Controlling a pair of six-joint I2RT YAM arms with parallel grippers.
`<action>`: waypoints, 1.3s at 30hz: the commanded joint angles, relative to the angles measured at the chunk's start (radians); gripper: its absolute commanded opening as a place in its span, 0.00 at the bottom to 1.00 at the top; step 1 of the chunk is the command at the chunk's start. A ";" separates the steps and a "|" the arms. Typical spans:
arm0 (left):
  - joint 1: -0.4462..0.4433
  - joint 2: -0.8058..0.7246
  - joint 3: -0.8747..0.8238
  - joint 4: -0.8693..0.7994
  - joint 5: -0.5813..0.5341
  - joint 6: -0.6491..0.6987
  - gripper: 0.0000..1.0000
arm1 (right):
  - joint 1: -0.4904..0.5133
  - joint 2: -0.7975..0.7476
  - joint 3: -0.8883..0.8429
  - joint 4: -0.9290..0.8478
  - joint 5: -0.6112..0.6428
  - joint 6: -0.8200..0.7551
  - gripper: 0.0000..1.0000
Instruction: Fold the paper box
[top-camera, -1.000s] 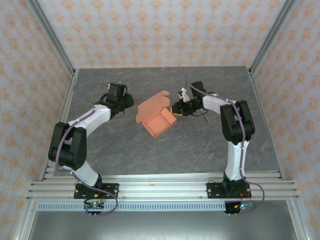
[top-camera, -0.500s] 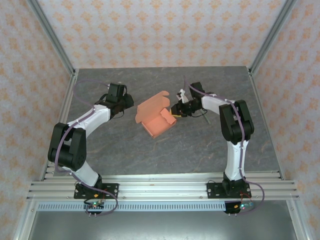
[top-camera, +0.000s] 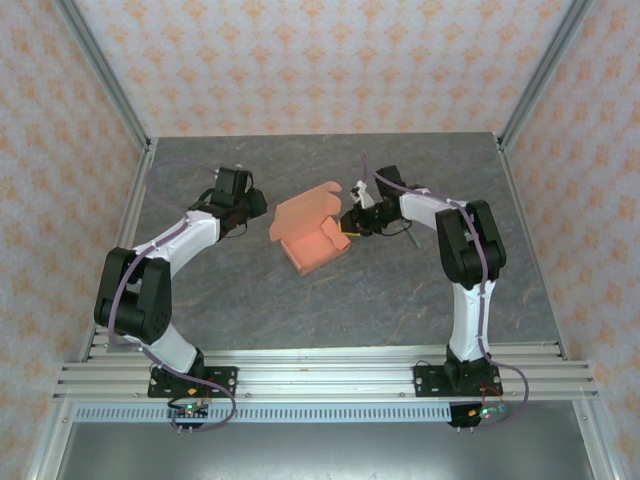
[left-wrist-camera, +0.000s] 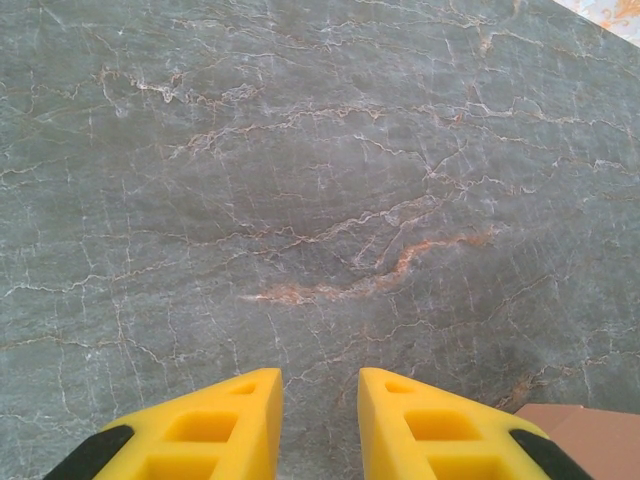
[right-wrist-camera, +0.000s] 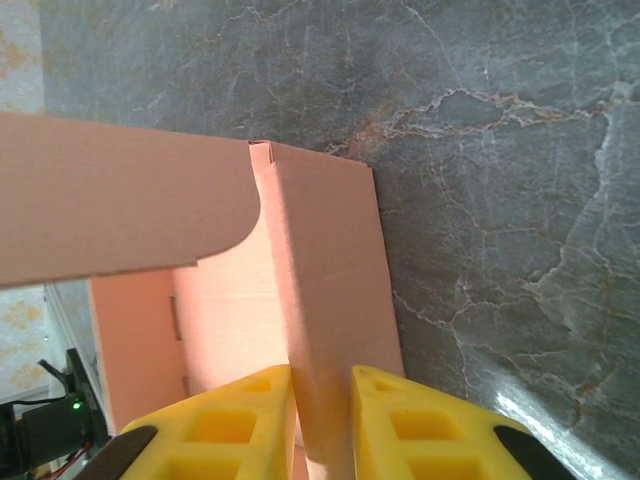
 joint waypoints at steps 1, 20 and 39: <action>0.001 -0.036 -0.017 -0.017 -0.025 0.027 0.27 | 0.021 -0.018 -0.001 -0.056 0.120 -0.032 0.19; 0.001 -0.086 -0.082 -0.012 -0.034 0.030 0.26 | 0.146 -0.110 -0.038 -0.106 0.539 0.014 0.13; -0.056 -0.257 -0.379 0.029 0.054 -0.078 0.28 | 0.297 -0.085 -0.040 -0.129 0.984 0.143 0.12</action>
